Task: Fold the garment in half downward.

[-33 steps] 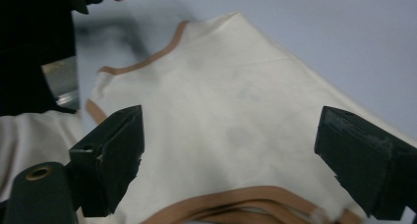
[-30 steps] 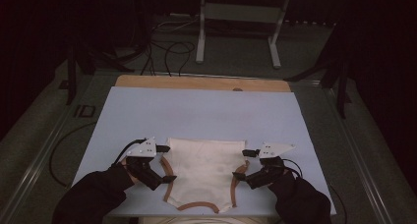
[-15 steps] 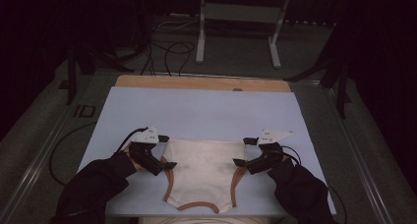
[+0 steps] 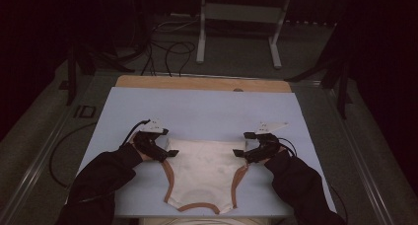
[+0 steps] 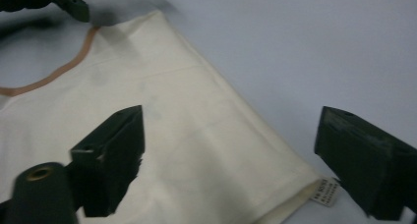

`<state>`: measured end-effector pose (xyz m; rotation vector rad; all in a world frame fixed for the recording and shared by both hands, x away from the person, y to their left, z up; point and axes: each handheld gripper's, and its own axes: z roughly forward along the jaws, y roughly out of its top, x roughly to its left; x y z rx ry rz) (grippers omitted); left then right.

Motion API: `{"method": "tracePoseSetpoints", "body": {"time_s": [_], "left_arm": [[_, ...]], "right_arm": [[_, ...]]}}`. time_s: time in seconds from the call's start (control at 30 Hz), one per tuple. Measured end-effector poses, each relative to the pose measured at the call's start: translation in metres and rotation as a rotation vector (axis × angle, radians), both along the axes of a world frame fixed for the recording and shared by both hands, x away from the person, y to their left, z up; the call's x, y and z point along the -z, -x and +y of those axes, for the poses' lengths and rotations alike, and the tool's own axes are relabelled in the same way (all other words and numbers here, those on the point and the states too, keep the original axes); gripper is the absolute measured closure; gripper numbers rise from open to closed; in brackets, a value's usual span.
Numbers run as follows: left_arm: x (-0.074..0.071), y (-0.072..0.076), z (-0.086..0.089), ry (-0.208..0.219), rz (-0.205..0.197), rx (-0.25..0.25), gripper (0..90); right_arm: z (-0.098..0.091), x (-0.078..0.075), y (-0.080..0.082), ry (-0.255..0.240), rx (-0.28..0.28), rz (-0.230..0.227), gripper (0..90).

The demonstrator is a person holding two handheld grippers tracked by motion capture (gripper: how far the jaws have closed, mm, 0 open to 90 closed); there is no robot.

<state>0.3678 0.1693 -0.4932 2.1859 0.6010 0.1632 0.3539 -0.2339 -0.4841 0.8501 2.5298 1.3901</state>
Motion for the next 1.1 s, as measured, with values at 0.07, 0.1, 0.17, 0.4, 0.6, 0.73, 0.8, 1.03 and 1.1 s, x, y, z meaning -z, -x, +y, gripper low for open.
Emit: {"method": "tracePoseSetpoints", "body": {"time_s": [0.07,0.1,0.17,0.4,0.6,0.73,0.8,1.03,1.1], "left_arm": [[0.003,-0.006,0.001,-0.011,0.014,-0.005,7.8],[0.006,-0.008,0.001,-0.014,0.017,-0.013,8.0],[0.010,-0.013,0.002,-0.023,0.030,-0.010,11.8],[0.023,-0.023,-0.003,-0.087,0.061,-0.024,20.0],[0.027,-0.029,0.002,-0.089,0.063,-0.047,40.1],[0.029,-0.033,0.007,-0.069,0.081,-0.047,49.9],[0.029,-0.033,0.008,-0.058,0.102,-0.041,52.9],[0.028,-0.029,0.008,-0.046,0.146,-0.013,59.3],[0.027,-0.029,0.008,-0.048,0.165,-0.018,66.6]], "right_arm": [[-0.001,0.006,-0.005,0.000,0.001,0.010,13.0],[-0.001,0.009,-0.007,0.008,0.000,0.017,13.0],[-0.001,0.015,-0.009,0.026,0.001,0.033,13.0],[-0.006,0.027,-0.019,0.068,0.023,0.059,15.0],[-0.007,0.031,-0.027,0.091,0.012,0.083,24.0],[-0.006,0.034,-0.027,0.156,-0.002,0.061,32.1],[-0.007,0.036,-0.027,0.144,0.003,0.072,32.7],[-0.003,0.036,-0.026,0.157,-0.023,0.096,50.8],[-0.002,0.035,-0.024,0.178,-0.022,0.084,62.2]]}}
